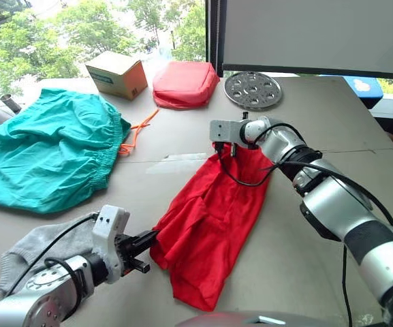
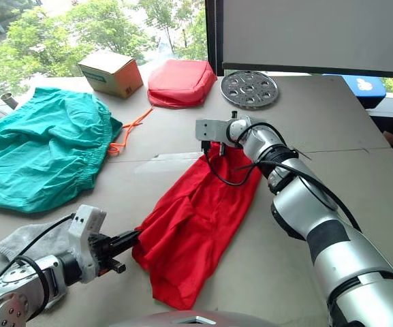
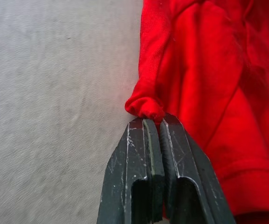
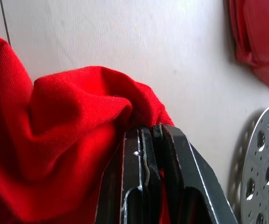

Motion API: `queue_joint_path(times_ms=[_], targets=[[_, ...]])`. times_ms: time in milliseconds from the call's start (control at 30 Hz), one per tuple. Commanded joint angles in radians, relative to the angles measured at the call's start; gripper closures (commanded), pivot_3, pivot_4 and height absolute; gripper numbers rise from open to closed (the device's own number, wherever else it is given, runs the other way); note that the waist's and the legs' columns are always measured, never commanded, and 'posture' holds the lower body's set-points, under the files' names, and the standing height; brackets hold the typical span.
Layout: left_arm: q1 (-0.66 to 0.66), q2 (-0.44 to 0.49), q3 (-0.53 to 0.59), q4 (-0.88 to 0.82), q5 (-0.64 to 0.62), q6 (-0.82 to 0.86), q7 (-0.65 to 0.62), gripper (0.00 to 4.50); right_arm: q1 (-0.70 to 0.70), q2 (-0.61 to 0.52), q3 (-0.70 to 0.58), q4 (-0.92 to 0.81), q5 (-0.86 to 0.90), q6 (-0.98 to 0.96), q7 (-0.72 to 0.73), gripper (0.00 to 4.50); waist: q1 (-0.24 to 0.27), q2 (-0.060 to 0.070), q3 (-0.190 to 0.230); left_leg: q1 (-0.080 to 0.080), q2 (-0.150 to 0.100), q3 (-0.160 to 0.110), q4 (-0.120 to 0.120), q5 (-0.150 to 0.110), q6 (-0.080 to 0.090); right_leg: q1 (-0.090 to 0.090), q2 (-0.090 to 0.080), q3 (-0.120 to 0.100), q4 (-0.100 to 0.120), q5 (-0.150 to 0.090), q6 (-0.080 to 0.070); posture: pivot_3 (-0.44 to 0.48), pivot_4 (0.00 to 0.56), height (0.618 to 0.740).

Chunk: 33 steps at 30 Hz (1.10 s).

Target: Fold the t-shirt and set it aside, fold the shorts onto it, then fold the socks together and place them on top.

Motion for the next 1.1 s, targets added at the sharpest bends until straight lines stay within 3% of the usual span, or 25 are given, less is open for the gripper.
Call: queue_joint_path(times_ms=[33, 200, 300, 433, 533, 767, 1033, 1100], targets=[[0.002, 0.005, 0.016, -0.020, -0.003, -0.077, 0.026, 4.50, -0.036, -0.006, -0.066, 0.052, 0.005, -0.025, -0.019, 3.15, 0.003, 0.000, 0.000, 0.000, 0.000, -0.001, 0.000, 0.000, 0.000, 0.000, 0.000, -0.001, 0.000, 0.000, 0.000, 0.000, 0.150, 0.739], [-0.005, 0.019, 0.026, 0.074, -0.033, -0.177, -0.018, 2.52, 0.000, -0.104, -0.216, -0.036, 0.103, 0.097, 0.070, 0.82, 0.010, 0.001, 0.000, -0.001, -0.001, -0.002, -0.001, 0.000, -0.001, 0.000, 0.000, -0.002, 0.000, 0.000, 0.000, 0.000, 0.150, 0.739], [0.015, 0.066, 0.019, 0.131, -0.065, -0.237, -0.100, 1.01, 0.113, -0.183, -0.321, -0.289, 0.189, 0.306, 0.156, 0.78, 0.007, 0.000, 0.000, 0.000, -0.001, -0.001, -0.002, 0.001, -0.001, 0.000, 0.000, -0.001, -0.001, 0.000, 0.000, 0.000, 0.150, 0.739], [-0.007, 0.162, -0.009, 0.209, -0.092, -0.275, -0.190, 1.01, 0.315, -0.242, -0.462, -0.686, 0.281, 0.675, 0.127, 0.78, 0.012, 0.001, 0.000, 0.000, 0.000, -0.001, -0.004, -0.001, 0.003, 0.001, 0.000, -0.001, -0.001, 0.000, 0.000, 0.000, 0.150, 0.739], [-0.017, 0.217, -0.046, 0.246, -0.080, -0.317, -0.230, 1.01, 0.399, -0.220, -0.535, -0.797, 0.315, 0.839, 0.043, 0.78, 0.011, 0.002, 0.000, 0.001, -0.001, 0.001, -0.004, -0.001, 0.003, 0.000, 0.000, -0.001, -0.001, 0.000, 0.000, 0.000, 0.150, 0.739], [-0.032, 0.332, -0.092, 0.346, -0.030, -0.384, -0.264, 1.01, 0.371, -0.121, -0.652, -0.668, 0.362, 0.873, -0.169, 0.78, 0.003, 0.002, 0.000, 0.001, -0.002, 0.004, -0.006, -0.001, 0.003, -0.003, 0.001, 0.000, 0.000, 0.000, 0.000, 0.000, 0.150, 0.739], [0.007, 0.419, -0.128, 0.405, -0.021, -0.404, -0.314, 1.01, 0.362, -0.093, -0.673, -0.584, 0.421, 0.873, -0.201, 0.78, -0.003, 0.002, 0.000, 0.001, -0.002, 0.005, -0.006, -0.001, 0.003, -0.004, 0.001, 0.001, 0.000, 0.000, 0.000, 0.000, 0.150, 0.739], [-0.006, 0.422, -0.171, 0.415, -0.001, -0.415, -0.309, 0.95, 0.364, -0.089, -0.661, -0.572, 0.422, 0.864, -0.200, 1.62, -0.003, 0.002, -0.001, 0.001, -0.002, 0.005, -0.006, -0.001, 0.003, -0.004, 0.000, 0.001, 0.000, 0.000, 0.000, 0.000, 0.150, 0.739]])
